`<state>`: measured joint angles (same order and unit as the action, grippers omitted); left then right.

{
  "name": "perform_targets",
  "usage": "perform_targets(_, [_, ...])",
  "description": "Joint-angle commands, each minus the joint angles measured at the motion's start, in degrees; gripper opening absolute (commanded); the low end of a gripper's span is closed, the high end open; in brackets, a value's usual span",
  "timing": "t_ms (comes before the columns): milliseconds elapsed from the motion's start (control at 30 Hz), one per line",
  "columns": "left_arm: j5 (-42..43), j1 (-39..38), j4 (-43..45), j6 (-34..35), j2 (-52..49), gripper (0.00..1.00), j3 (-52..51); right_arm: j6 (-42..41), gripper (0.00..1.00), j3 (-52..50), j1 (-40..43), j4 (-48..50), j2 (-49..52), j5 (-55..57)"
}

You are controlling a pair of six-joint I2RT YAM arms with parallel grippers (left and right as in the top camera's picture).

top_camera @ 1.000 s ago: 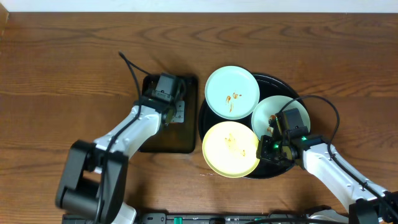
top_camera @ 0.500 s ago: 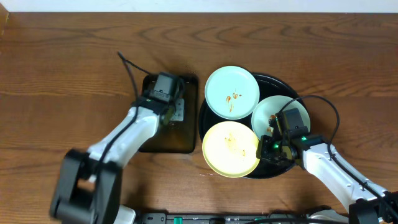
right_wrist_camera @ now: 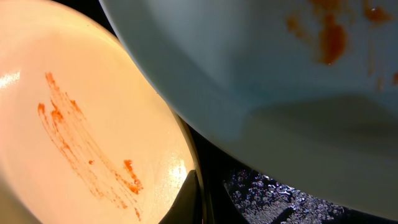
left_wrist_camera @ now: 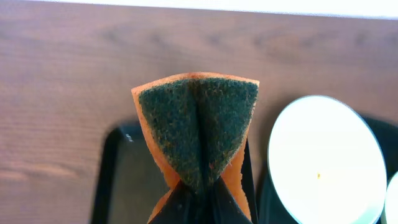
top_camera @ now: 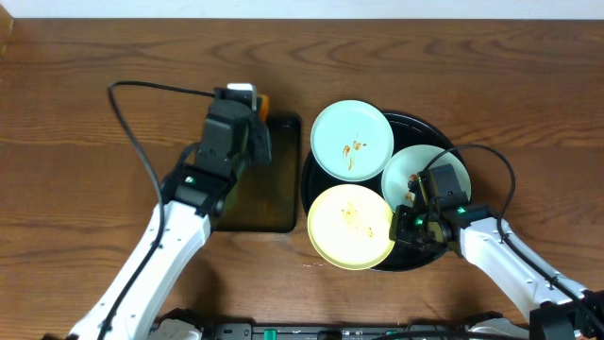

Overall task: Clean dirty plates on tray and stack at the side
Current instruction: 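Lift the sponge with the left gripper above the small tray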

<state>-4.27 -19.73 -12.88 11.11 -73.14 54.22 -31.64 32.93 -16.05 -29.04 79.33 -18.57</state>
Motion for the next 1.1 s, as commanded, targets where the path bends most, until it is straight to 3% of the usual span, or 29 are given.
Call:
perform_targets(0, [-4.2, 0.04, 3.17, -4.13, 3.89, 0.07, 0.52, -0.94, 0.01, -0.31, -0.55, 0.15, 0.09, 1.64])
perform_targets(300, [-4.17, 0.04, 8.96, -8.79, 7.08, 0.07, 0.52, -0.94, 0.01, -0.31, -0.55, 0.15, 0.09, 1.64])
perform_targets(1067, [-4.17, 0.04, 9.31, -8.79, 7.69, 0.07, 0.5, -0.94, 0.01, -0.31, -0.55, 0.15, 0.09, 1.64])
